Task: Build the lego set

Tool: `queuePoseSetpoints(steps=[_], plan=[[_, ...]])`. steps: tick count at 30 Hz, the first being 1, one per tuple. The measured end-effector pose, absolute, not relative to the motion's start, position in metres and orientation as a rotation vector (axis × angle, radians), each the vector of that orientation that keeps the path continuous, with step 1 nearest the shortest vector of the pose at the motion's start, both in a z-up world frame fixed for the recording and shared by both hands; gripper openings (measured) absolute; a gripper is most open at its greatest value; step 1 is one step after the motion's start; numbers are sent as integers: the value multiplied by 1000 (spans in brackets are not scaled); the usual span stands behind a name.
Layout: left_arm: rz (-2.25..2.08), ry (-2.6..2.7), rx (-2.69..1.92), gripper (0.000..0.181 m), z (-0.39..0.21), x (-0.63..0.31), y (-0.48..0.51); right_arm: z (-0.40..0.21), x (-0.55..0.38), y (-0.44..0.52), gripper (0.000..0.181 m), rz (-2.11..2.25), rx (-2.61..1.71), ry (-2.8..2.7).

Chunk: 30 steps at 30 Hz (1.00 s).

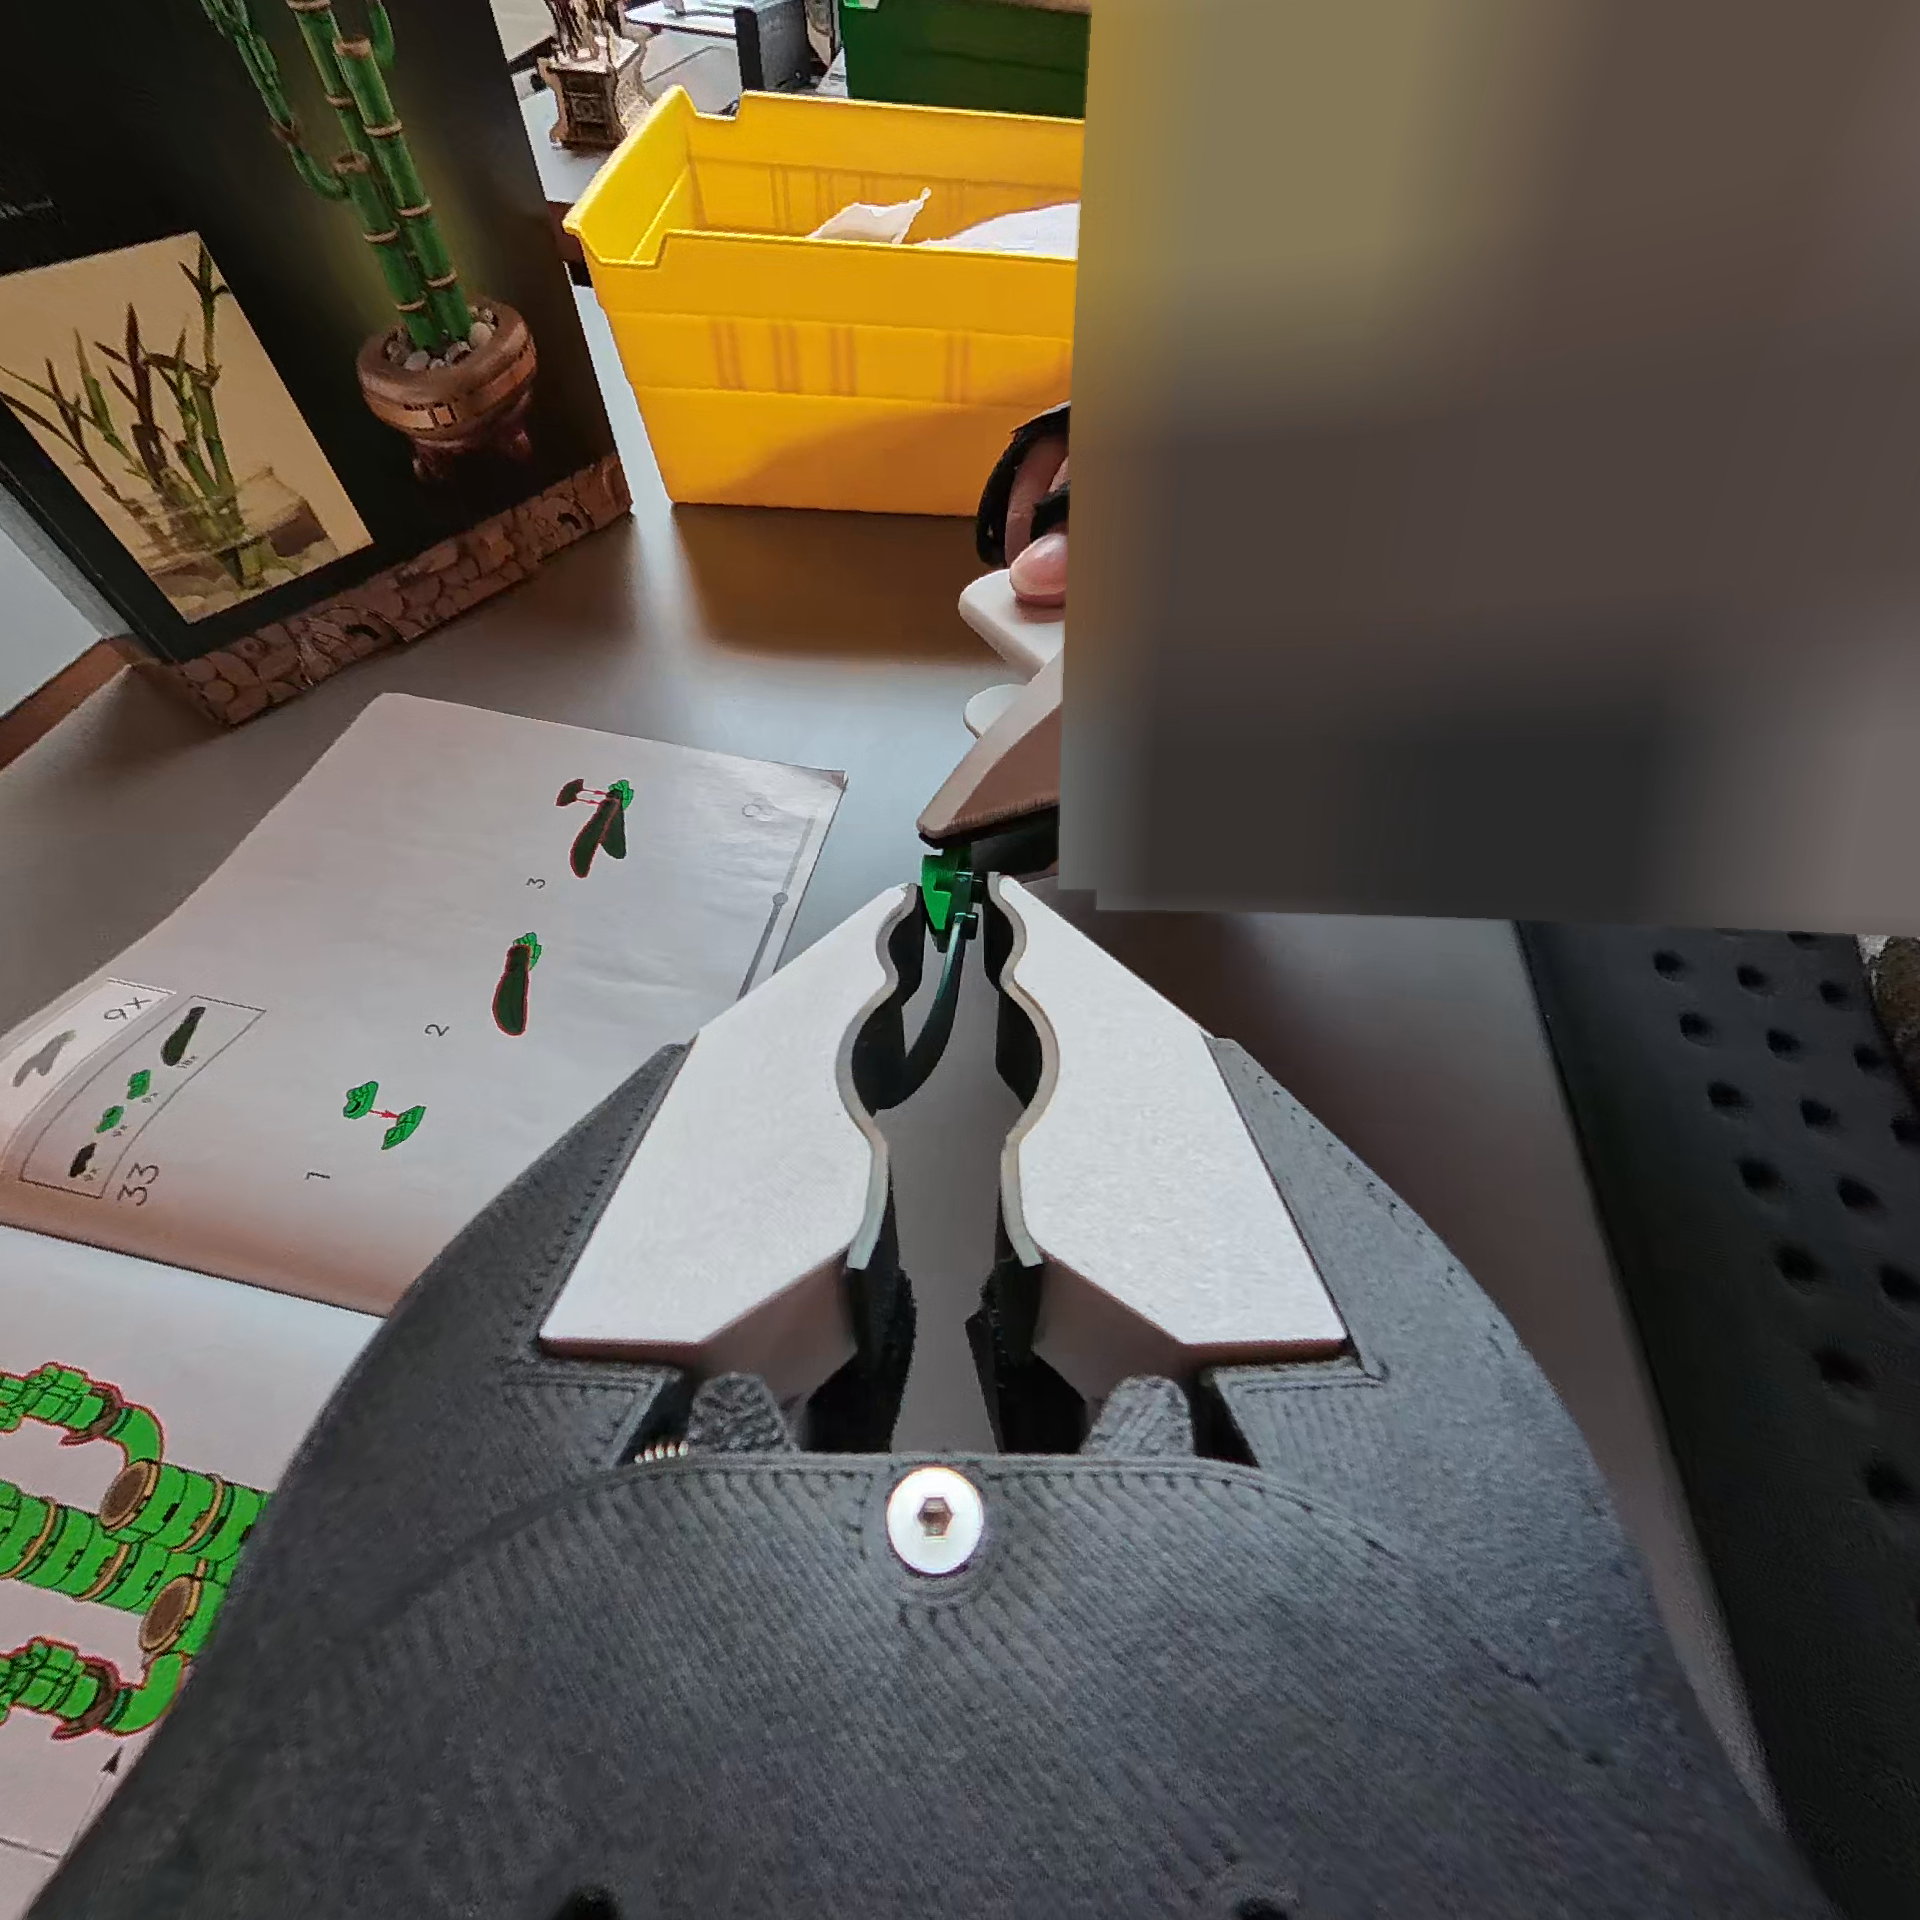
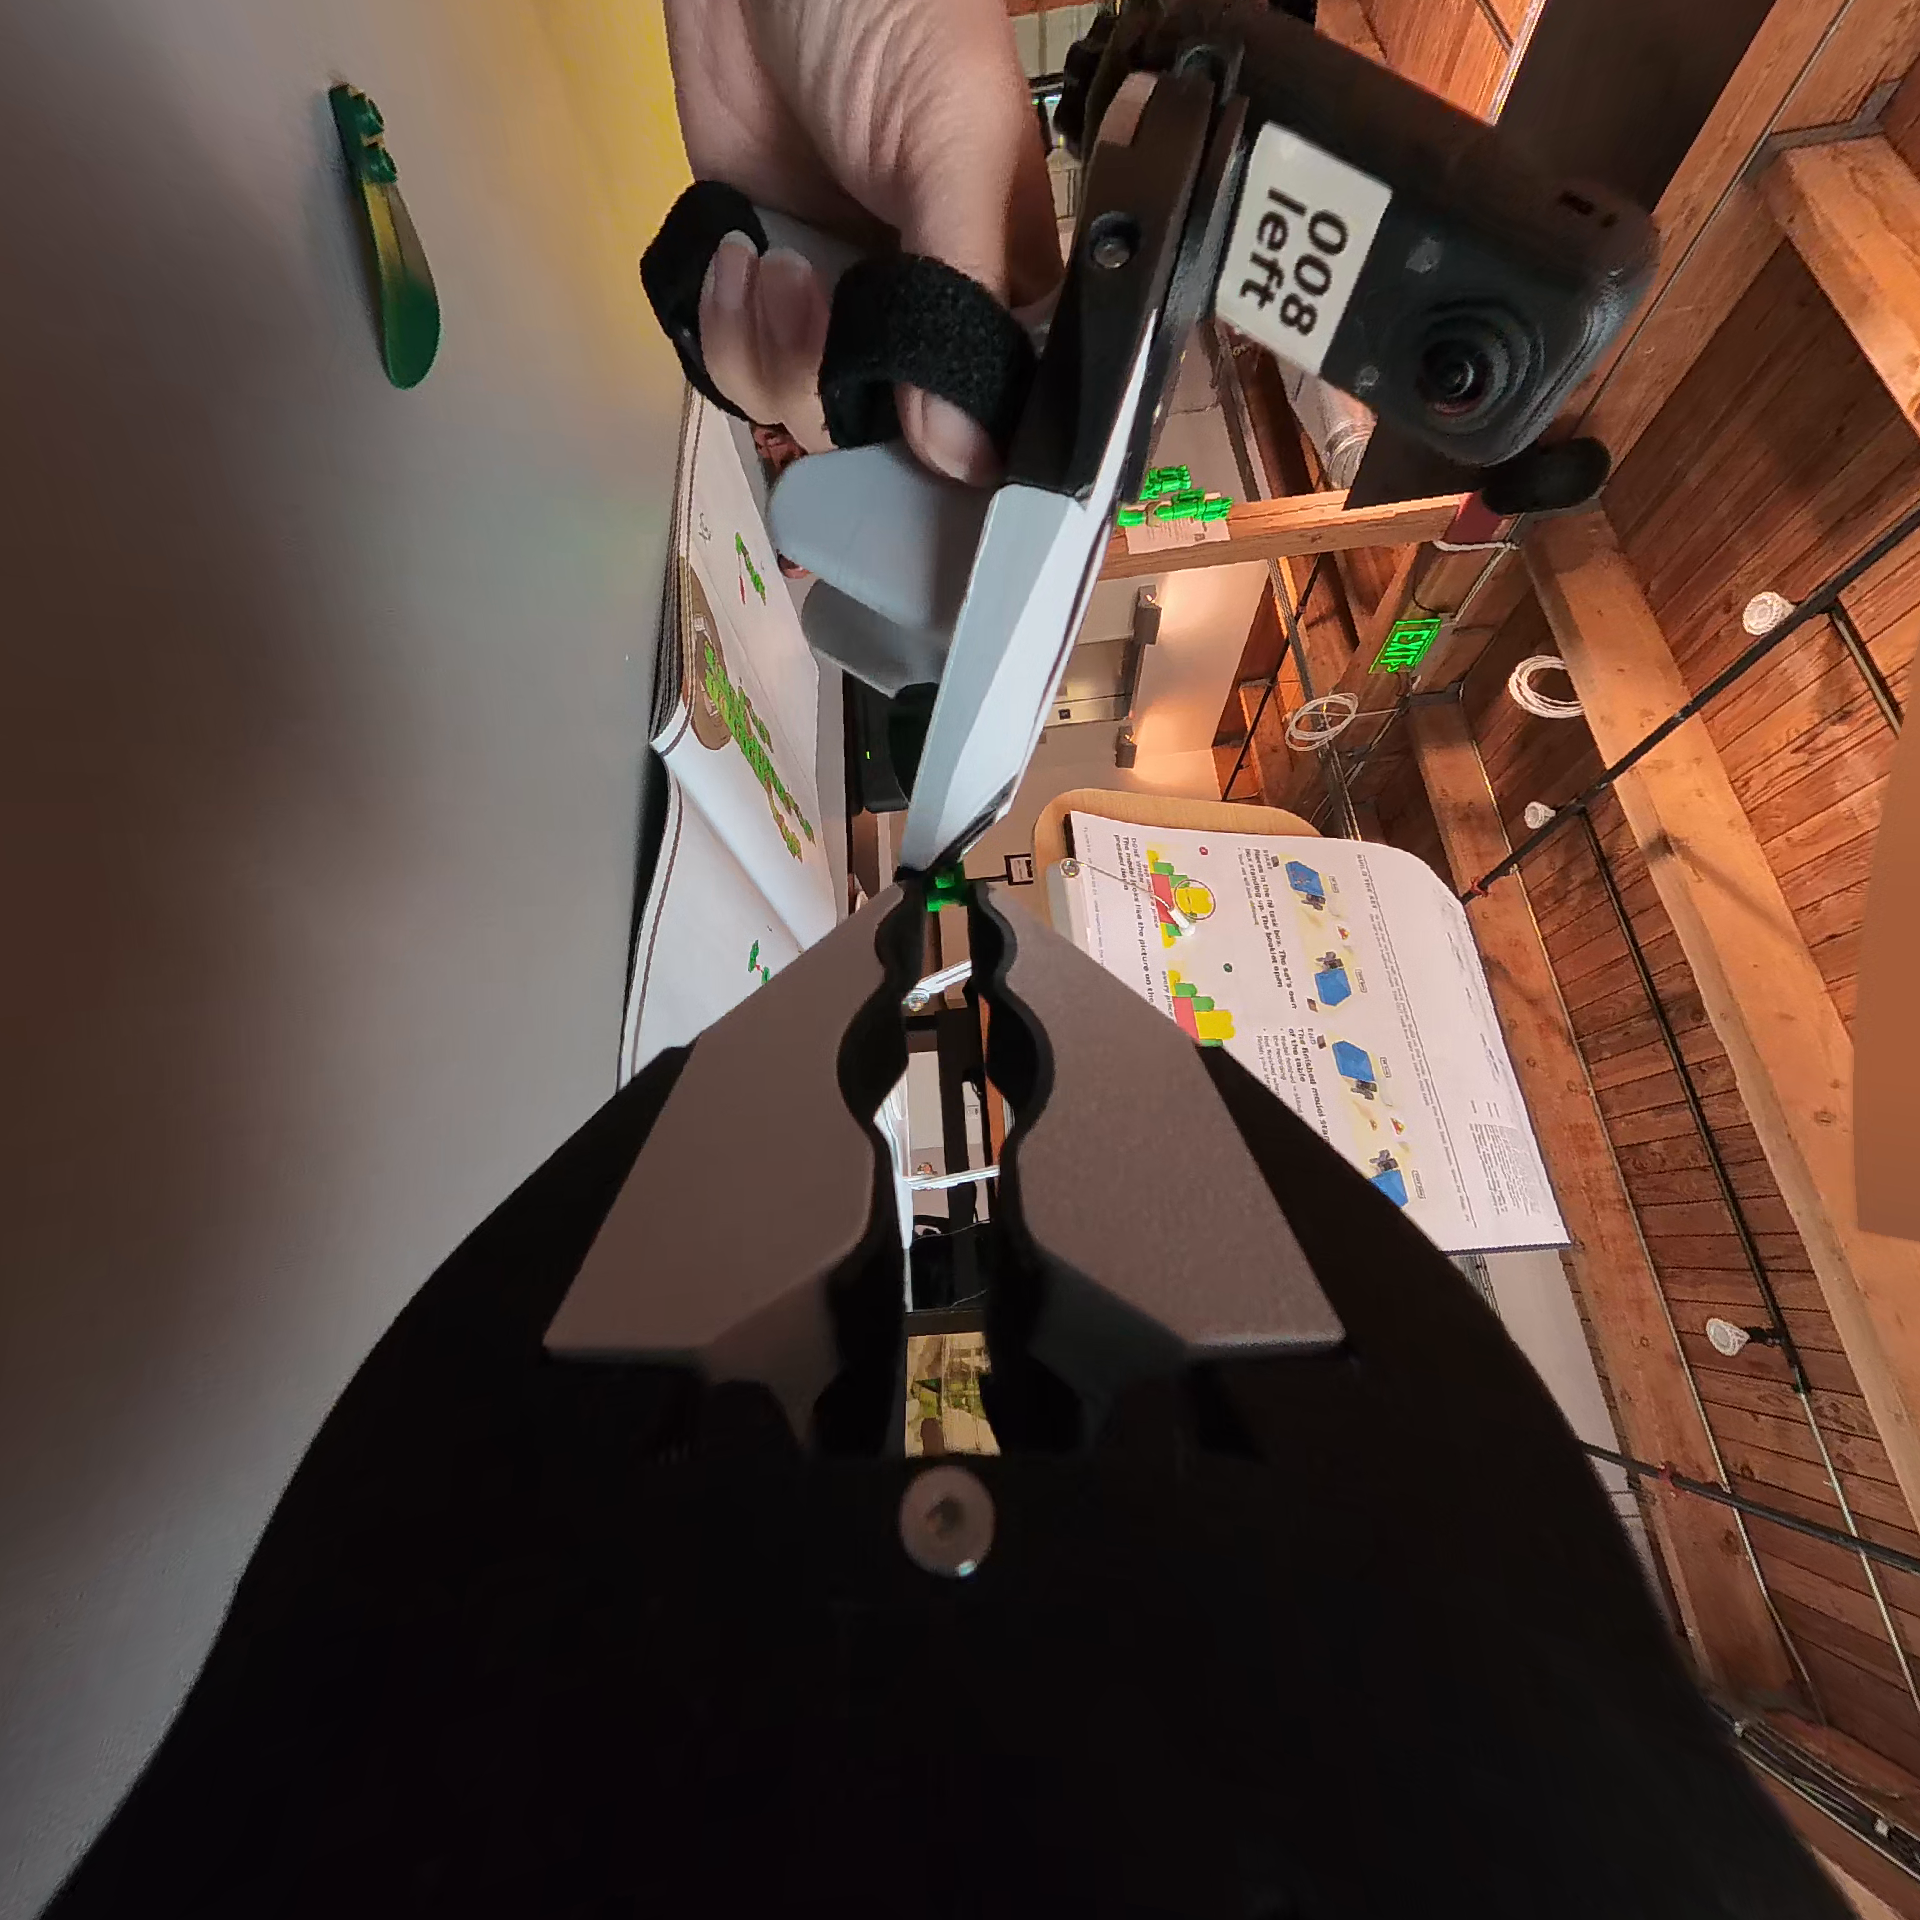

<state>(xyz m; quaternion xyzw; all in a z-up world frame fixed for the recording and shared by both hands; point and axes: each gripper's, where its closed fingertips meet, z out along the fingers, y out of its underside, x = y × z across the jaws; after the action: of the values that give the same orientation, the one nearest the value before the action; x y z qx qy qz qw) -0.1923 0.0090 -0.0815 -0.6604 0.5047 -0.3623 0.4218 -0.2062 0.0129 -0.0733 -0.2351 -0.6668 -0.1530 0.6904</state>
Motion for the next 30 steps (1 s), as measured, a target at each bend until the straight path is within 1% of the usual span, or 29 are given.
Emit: queuePoseSetpoints(steps=[10, 12, 13, 21, 25, 28, 29, 30], plan=[[-940, 1242, -1721, 9, -86, -192, 9, -79, -207, 14, 6, -327, -543, -1513], [-992, 1215, -1761, 15, -89, -193, 10, -81, -208, 14, 6, -309, -561, -1520], [-1031, 1202, -1777, 10, -89, -193, 10, -82, -208, 15, 6, -293, -578, -1523], [-1303, 1050, -1953, 9, -95, -195, 9, -90, -209, 17, 7, -108, -740, -1529], [-1350, 1004, -2019, 9, -101, -196, 10, -97, -210, 19, 7, -108, -771, -1558], [-1328, 1004, -2036, 9, -105, -197, 12, -104, -210, 21, 7, 63, -918, -1566], [-1324, 996, -2029, 14, -104, -198, 14, -109, -208, 23, 6, 147, -1004, -1570], [-1321, 977, -2014, 27, -100, -199, 18, -116, -206, 26, 6, 236, -1103, -1569]])
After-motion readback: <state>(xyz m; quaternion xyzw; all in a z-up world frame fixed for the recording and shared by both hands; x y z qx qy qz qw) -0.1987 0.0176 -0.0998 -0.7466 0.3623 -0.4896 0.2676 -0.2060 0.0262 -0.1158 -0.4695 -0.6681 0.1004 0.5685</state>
